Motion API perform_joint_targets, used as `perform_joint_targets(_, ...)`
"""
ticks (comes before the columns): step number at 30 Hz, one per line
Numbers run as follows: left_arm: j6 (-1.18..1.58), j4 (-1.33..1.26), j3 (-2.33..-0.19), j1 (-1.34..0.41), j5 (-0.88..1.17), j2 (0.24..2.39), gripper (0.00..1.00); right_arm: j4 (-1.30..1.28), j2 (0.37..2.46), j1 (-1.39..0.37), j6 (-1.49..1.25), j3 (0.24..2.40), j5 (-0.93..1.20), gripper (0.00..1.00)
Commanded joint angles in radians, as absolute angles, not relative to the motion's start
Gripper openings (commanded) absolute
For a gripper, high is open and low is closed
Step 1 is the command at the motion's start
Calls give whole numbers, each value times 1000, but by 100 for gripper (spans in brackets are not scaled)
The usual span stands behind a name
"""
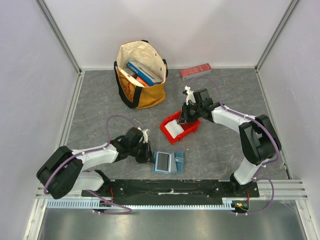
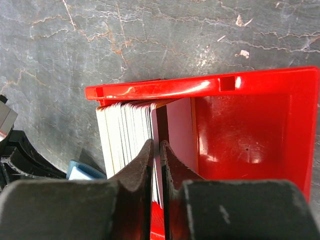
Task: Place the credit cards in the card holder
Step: Pick up the credit card from the storage box.
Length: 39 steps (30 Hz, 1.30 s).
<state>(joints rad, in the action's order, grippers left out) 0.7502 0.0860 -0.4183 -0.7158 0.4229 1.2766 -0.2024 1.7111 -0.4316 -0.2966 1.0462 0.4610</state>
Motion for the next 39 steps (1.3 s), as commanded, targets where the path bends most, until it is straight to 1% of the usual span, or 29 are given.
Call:
perform_joint_targets(1, 712, 55, -440, -719, 445, 1284, 2, -212, 1718, -428, -284, 1077, 445, 10)
perform_joint_targets(7, 710, 55, -443, -721, 446, 1287, 2, -210, 1726, -428, -282, 1086, 431, 6)
perform_joint_targets(18, 707, 49, -448, -719, 454, 1304, 2, -258, 1750, -430, -249, 1109, 368, 6)
perform_joint_targets(39, 707, 43, -456, -721, 465, 1319, 2, -255, 1707, -431, -267, 1100, 469, 4)
